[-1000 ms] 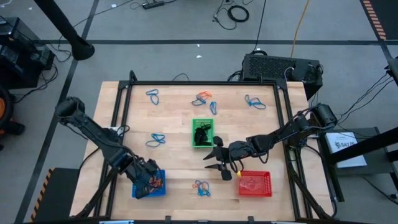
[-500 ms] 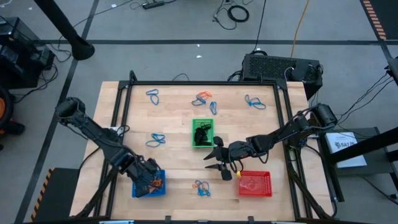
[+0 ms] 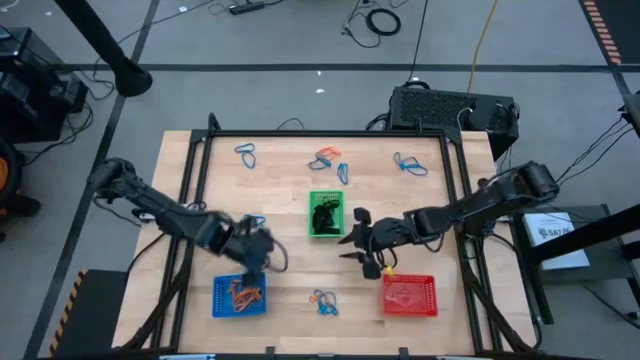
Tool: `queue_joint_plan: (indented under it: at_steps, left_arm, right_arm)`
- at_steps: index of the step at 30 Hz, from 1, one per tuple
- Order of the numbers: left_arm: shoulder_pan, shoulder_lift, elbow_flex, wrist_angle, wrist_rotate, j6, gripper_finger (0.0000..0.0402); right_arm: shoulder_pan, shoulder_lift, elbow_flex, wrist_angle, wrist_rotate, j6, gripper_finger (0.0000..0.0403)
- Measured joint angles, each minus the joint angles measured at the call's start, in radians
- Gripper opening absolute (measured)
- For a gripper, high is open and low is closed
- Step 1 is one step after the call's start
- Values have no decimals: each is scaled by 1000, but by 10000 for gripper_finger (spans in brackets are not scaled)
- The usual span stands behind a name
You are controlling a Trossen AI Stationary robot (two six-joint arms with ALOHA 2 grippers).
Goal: Sort rubber bands into baskets
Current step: Put the orange rubber band into the blue bin
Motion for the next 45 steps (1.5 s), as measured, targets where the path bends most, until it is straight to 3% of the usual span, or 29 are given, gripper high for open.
queue_joint_plan:
  at_steps: [2, 5, 11, 14, 17, 22, 31, 37, 45]
  left_arm:
    - [81, 0, 8, 19, -111, 146, 100]
    - [252, 0, 13, 126, -126, 364, 100]
    - [656, 62, 31, 431, 154, 700, 100]
    - [842, 161, 123, 465, 308, 759, 100]
    - [960, 304, 267, 461, 414, 787, 100]
    - [1031, 560, 542, 368, 507, 863, 100]
    - [1096, 890, 890, 212, 513, 990, 100]
    - [1129, 1003, 1017, 103, 603, 1008, 100]
    - [1129, 1056, 1037, 80, 546, 1075, 100]
  right_arm:
    - [1, -19, 0, -53, 55, 17, 160]
    - [1, -25, 1, -139, 104, 20, 160]
    - [1, -2, 0, -250, 126, 41, 160]
    - [1, 5, 1, -276, 123, 42, 160]
    - [3, 7, 0, -343, 124, 40, 160]
    - [3, 7, 0, -403, 130, 24, 160]
    - [0, 6, -36, -426, 261, 0, 160]
    - [-22, 6, -48, -417, 282, 2, 160]
    - [-48, 6, -48, -374, 279, -17, 160]
